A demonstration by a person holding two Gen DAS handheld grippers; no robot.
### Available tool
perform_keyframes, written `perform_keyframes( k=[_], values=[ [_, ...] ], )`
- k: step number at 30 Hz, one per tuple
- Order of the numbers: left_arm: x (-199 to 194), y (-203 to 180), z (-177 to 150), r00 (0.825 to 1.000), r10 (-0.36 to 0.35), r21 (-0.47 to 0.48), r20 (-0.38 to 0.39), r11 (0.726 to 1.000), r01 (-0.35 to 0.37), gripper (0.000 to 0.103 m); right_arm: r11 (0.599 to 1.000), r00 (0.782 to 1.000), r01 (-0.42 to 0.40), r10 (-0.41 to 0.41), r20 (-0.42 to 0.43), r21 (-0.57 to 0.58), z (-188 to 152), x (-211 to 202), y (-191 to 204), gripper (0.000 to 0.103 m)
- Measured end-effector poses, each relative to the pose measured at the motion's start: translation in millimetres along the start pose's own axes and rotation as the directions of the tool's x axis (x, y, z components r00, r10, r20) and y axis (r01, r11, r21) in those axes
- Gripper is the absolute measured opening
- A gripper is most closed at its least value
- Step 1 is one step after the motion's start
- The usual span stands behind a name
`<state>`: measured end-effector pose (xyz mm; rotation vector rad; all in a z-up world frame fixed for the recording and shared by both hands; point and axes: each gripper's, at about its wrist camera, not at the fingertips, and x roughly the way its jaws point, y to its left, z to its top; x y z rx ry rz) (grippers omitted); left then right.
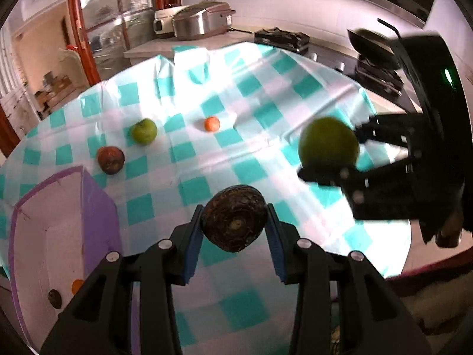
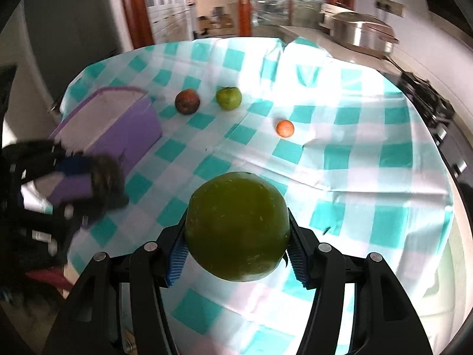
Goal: Organize fruits
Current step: 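Carry both fruits over the white box and open both tools to release them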
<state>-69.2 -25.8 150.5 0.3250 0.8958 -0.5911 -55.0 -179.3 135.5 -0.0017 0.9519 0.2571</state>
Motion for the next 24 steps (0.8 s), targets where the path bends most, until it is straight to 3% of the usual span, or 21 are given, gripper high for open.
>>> perform_keyframes(
  k=[3, 10, 17, 24],
  values=[
    [-16, 48, -15, 1.000, -0.005, -0.058, 0.009, 0.998, 0.006, 0.041, 0.998, 1.000, -0.010, 0.009, 0.007, 0.061, 11, 1, 34, 0.058],
    [-40, 143, -41, 0.998, 0.010, -0.149, 0.054, 0.989, -0.002, 0.041, 0.998, 0.998, -0.054, 0.052, 0.045, 0.029, 37, 3, 132, 0.058],
    [-44, 227, -67, 0.996, 0.081, -0.254, 0.031, 0.965, -0.071, 0.041, 0.988, 0.997, -0.079, 0.077, -0.020, -0.134, 61, 40, 211, 0.058],
    [-39, 277, -99, 0.990, 0.138, -0.318, -0.012, 0.938, -0.135, 0.041, 0.934, 0.990, -0.124, 0.093, -0.108, -0.334, 75, 83, 280, 0.058]
  ],
)
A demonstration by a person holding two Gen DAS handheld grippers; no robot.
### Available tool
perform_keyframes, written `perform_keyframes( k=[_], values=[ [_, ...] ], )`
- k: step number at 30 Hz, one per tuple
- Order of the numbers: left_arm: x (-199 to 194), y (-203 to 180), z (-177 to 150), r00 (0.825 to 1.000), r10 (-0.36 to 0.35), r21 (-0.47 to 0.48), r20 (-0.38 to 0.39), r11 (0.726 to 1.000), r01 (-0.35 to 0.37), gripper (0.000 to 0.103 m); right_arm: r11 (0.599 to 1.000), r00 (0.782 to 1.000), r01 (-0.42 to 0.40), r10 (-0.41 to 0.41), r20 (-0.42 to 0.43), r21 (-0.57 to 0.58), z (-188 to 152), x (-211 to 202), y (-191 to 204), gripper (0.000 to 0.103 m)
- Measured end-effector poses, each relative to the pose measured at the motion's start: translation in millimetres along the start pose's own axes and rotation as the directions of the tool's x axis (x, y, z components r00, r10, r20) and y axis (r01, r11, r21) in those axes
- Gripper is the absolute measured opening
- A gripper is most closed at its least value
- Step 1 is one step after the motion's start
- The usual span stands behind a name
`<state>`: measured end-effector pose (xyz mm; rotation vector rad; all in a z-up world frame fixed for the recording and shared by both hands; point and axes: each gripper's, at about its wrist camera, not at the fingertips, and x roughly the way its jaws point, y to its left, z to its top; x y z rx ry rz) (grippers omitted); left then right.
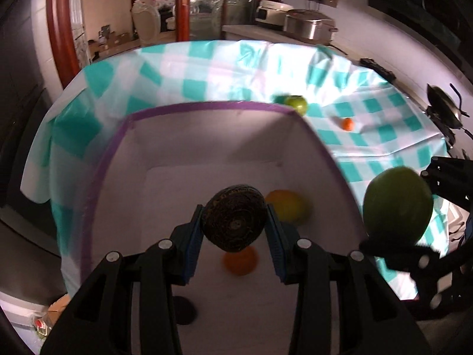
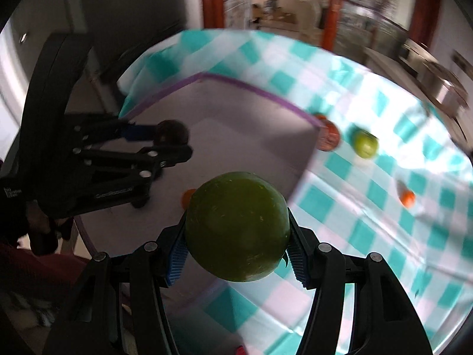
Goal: Organize fruits
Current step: 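Carry both fruits over the white box and open both tools to release them, then move both open tools back toward the small orange on the tablecloth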
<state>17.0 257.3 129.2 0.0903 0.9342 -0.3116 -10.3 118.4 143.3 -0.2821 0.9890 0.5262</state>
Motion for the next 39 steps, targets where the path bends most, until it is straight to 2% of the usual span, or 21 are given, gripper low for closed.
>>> perform_keyframes(
  k=[5, 7, 10, 13, 16, 17, 18, 21, 25, 31, 35, 36, 39],
  values=[
    [6, 30, -11, 0.999, 0.030, -0.046, -0.028, 0.998, -0.031, 0.041, 0.992, 0.997, -0.010, 0.000, -0.079, -0.123, 3, 36, 32, 0.058],
    [6, 41, -15, 0.998, 0.054, -0.055, -0.036, 0.997, -0.056, 0.041, 0.990, 0.994, -0.009, -0.007, -0.111, -0.141, 2, 47, 36, 0.058],
    [5, 58, -19, 0.998, 0.044, -0.112, -0.045, 0.993, -0.049, 0.041, 0.990, 0.987, -0.008, -0.014, -0.157, -0.139, -2, 66, 37, 0.058],
    [6, 61, -22, 0.995, 0.067, -0.097, -0.068, 0.993, -0.074, 0.041, 0.987, 0.978, 0.006, -0.039, -0.204, -0.159, -4, 82, 43, 0.058],
    [9, 64, -26, 0.994, 0.064, -0.089, -0.089, 0.993, -0.072, 0.041, 0.983, 0.976, 0.031, -0.070, -0.208, -0.182, -4, 87, 47, 0.058],
    [9, 64, -26, 0.994, 0.060, -0.088, -0.087, 0.994, -0.068, 0.044, 0.984, 0.976, 0.034, -0.071, -0.208, -0.174, -3, 88, 46, 0.060],
    [9, 65, -27, 0.995, 0.045, -0.092, -0.085, 0.994, -0.052, 0.050, 0.986, 0.974, 0.036, -0.070, -0.214, -0.161, -2, 89, 45, 0.061],
    [9, 65, -25, 0.996, 0.032, -0.102, -0.079, 0.994, -0.040, 0.070, 0.993, 0.979, 0.029, -0.051, -0.195, -0.115, 1, 87, 39, 0.061],
    [9, 67, -23, 0.997, 0.018, -0.121, -0.073, 0.992, -0.026, 0.075, 0.996, 0.985, 0.030, -0.043, -0.167, -0.080, 5, 83, 32, 0.070],
    [11, 67, -21, 0.996, 0.024, -0.116, -0.083, 0.993, -0.034, 0.078, 0.999, 0.990, 0.016, -0.022, -0.140, -0.043, 5, 79, 24, 0.070],
    [8, 65, -23, 0.996, 0.050, -0.107, -0.069, 0.993, -0.057, 0.080, 1.000, 1.000, -0.001, 0.001, -0.020, 0.000, 6, 47, 21, 0.070],
    [6, 65, -23, 0.996, 0.061, -0.105, -0.061, 0.992, -0.067, 0.083, 1.000, 1.000, -0.008, 0.008, 0.006, 0.028, 6, 41, 14, 0.071],
    [3, 64, -26, 0.997, 0.061, -0.123, -0.048, 0.990, -0.066, 0.085, 0.989, 0.996, -0.018, 0.005, 0.089, 0.144, 4, 22, -19, 0.072]
  ],
)
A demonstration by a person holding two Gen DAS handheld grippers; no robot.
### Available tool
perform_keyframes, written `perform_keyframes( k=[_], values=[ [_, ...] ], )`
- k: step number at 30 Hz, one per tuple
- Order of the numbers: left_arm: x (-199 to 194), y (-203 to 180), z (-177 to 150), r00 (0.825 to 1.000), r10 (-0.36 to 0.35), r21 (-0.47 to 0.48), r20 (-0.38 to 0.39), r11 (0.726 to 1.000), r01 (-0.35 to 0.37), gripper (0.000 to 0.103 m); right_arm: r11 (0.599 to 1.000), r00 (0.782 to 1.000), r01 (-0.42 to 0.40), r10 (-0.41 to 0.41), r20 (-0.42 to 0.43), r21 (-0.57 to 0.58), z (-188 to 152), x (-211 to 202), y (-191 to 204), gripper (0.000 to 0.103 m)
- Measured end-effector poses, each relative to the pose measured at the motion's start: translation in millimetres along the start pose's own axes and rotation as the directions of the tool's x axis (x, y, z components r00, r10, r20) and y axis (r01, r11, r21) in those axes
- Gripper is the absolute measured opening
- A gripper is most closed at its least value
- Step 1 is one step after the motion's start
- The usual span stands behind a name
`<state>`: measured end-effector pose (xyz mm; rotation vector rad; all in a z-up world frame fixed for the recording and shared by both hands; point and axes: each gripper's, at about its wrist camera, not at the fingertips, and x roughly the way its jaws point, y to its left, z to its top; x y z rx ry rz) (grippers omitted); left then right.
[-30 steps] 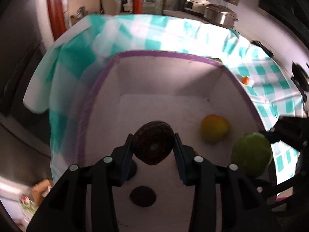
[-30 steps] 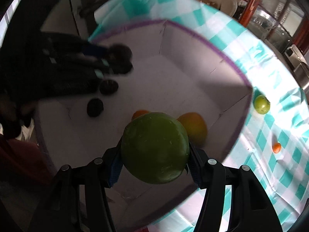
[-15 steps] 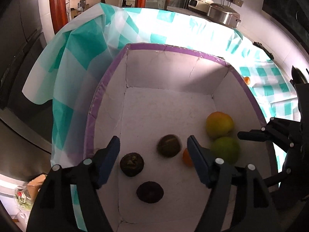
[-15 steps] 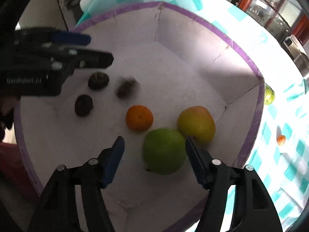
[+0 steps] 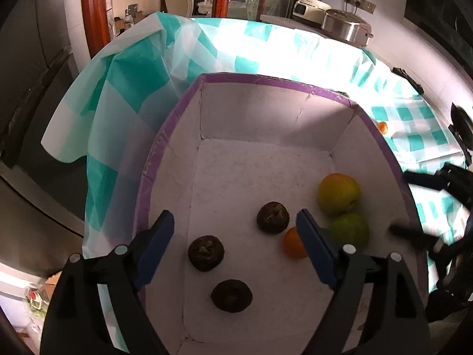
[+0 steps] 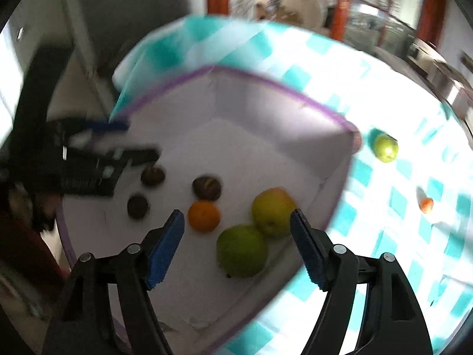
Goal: Organize fruits
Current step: 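Move both open tools back toward the small orange on the tablecloth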
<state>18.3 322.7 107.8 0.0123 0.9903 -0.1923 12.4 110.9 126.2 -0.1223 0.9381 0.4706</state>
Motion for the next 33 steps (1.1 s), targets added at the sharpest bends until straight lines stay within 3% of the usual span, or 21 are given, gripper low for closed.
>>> perform_keyframes(
  k=[4, 8, 11, 13, 17, 19, 27, 31, 33],
  values=[
    [-3, -7, -1, 0.999, 0.034, -0.019, 0.013, 0.999, -0.034, 0.093, 0.976, 0.994, 0.053, -0.071, 0.077, 0.211, 2, -15, -77, 0.075],
    [3, -12, 1, 0.995, 0.097, -0.042, -0.018, 0.994, -0.097, 0.097, 0.927, 0.984, 0.150, -0.174, 0.038, 0.344, -17, -13, -161, 0.079],
    [5, -18, 2, 0.985, 0.171, -0.054, -0.036, 0.983, -0.173, 0.097, 0.898, 0.973, 0.224, -0.228, -0.036, 0.379, -35, 1, -214, 0.079],
    [-1, -21, 2, 0.974, 0.225, -0.111, -0.042, 0.967, -0.228, 0.097, 0.891, 0.966, 0.255, -0.248, -0.066, 0.375, -41, 7, -248, 0.079],
    [-20, -45, -2, 0.957, 0.287, -0.231, -0.039, 0.929, -0.288, 0.097, 0.884, 0.965, 0.259, -0.253, -0.069, 0.389, -30, 36, -312, 0.079],
    [-27, -63, -5, 0.953, 0.301, -0.240, -0.042, 0.923, -0.303, 0.097, 0.882, 0.962, 0.271, -0.261, -0.078, 0.386, -22, 58, -336, 0.079],
    [-59, -148, -18, 0.937, 0.346, -0.193, -0.047, 0.917, -0.349, 0.097, 0.897, 0.958, 0.287, -0.264, -0.114, 0.336, -11, 116, -379, 0.079],
    [-65, -179, -13, 0.935, 0.352, -0.165, -0.034, 0.921, -0.352, 0.097, 0.909, 0.952, 0.303, -0.274, -0.138, 0.285, -19, 133, -381, 0.074],
    [-64, -193, -6, 0.941, 0.339, -0.149, -0.020, 0.929, -0.338, 0.097, 0.916, 0.957, 0.289, -0.270, -0.104, 0.279, -26, 132, -381, 0.073]
  ],
)
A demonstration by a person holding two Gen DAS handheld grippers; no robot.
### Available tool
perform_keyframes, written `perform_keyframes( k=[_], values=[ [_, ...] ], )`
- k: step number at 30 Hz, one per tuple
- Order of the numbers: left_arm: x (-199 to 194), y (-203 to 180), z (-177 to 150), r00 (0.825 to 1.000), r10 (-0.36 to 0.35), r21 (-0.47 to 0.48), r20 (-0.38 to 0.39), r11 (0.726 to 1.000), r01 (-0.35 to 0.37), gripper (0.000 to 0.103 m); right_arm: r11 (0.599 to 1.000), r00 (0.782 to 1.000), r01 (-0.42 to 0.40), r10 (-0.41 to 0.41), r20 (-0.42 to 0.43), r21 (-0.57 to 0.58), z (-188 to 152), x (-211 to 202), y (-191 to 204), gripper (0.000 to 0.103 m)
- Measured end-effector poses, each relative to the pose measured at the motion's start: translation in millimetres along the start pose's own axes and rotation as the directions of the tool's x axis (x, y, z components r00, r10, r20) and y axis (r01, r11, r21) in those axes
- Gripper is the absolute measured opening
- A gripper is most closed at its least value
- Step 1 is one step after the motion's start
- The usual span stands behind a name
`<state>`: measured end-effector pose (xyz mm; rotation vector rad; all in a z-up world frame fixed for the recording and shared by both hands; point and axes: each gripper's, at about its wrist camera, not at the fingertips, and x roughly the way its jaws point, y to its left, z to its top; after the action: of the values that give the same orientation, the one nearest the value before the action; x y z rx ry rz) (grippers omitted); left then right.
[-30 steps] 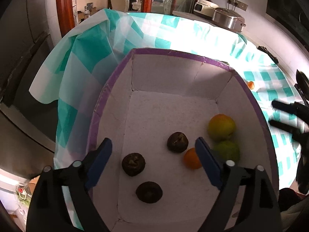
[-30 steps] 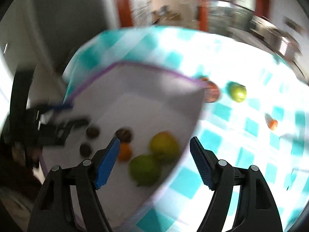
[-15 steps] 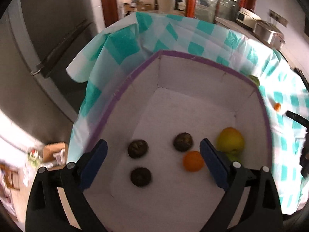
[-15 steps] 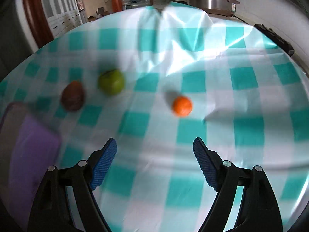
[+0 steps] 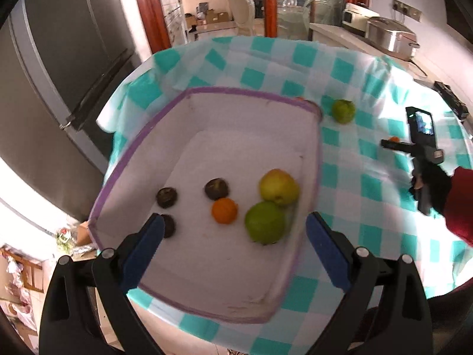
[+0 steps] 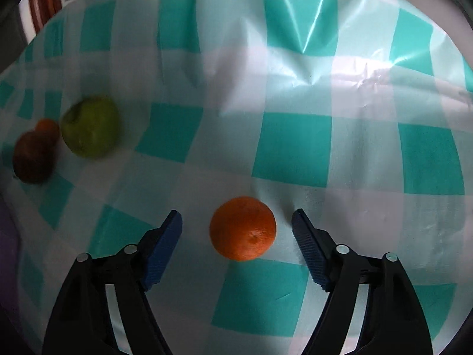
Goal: Organize fruits
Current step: 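Move both open tools back toward the small orange on the tablecloth, then grasp the orange with the right tool while the left tool grasps the large brown fruit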
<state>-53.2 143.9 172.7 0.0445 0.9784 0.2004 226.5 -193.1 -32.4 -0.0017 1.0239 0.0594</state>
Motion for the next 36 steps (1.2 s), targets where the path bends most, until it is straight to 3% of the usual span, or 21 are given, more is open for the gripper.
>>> perform_keyframes(
  k=[1, 4, 5, 9, 13, 19, 23, 28, 33, 36],
  values=[
    [-1, -7, 2, 1.000, -0.009, 0.010, 0.005, 1.000, 0.009, 0.097, 1.000, 1.000, -0.007, 0.007, 0.007, 0.004, -1, 0, -2, 0.071],
    [0, -38, 11, 0.998, -0.065, 0.075, 0.011, 0.995, 0.064, 0.098, 0.999, 0.998, -0.042, 0.042, 0.035, -0.021, -8, -6, -3, 0.041],
    [2, -46, 14, 0.997, -0.083, 0.097, 0.006, 0.992, 0.082, 0.098, 0.998, 0.998, -0.058, 0.059, 0.030, -0.019, -9, -9, -5, 0.038],
    [19, -94, 30, 0.980, -0.197, 0.192, -0.015, 0.962, 0.196, 0.098, 0.988, 0.990, -0.136, 0.133, 0.046, 0.068, -28, -31, -25, 0.038],
    [51, -134, 48, 0.956, -0.289, 0.198, -0.052, 0.935, 0.294, 0.098, 0.973, 0.981, -0.186, 0.178, 0.070, 0.133, -55, -72, -43, 0.038],
    [117, -192, 74, 0.939, -0.318, 0.232, -0.133, 0.911, 0.341, 0.098, 0.967, 0.980, -0.196, 0.191, 0.048, 0.164, -81, -118, -64, 0.038],
    [161, -222, 92, 0.953, -0.278, 0.306, -0.122, 0.902, 0.303, 0.098, 0.971, 0.985, -0.169, 0.169, 0.012, 0.169, -87, -124, -54, 0.038],
    [216, -234, 123, 0.994, -0.077, 0.284, -0.074, 0.954, 0.095, 0.098, 0.973, 0.986, -0.154, 0.163, -0.035, 0.173, -99, -121, -41, 0.038],
    [248, -227, 170, 0.997, 0.019, 0.184, -0.074, 0.983, -0.005, 0.098, 0.970, 0.984, -0.147, 0.163, -0.069, 0.193, -106, -111, -30, 0.038],
    [269, -209, 192, 0.988, 0.035, 0.095, -0.150, 0.995, -0.021, 0.098, 0.970, 0.983, -0.153, 0.169, -0.074, 0.188, -105, -109, -22, 0.038]
  ],
)
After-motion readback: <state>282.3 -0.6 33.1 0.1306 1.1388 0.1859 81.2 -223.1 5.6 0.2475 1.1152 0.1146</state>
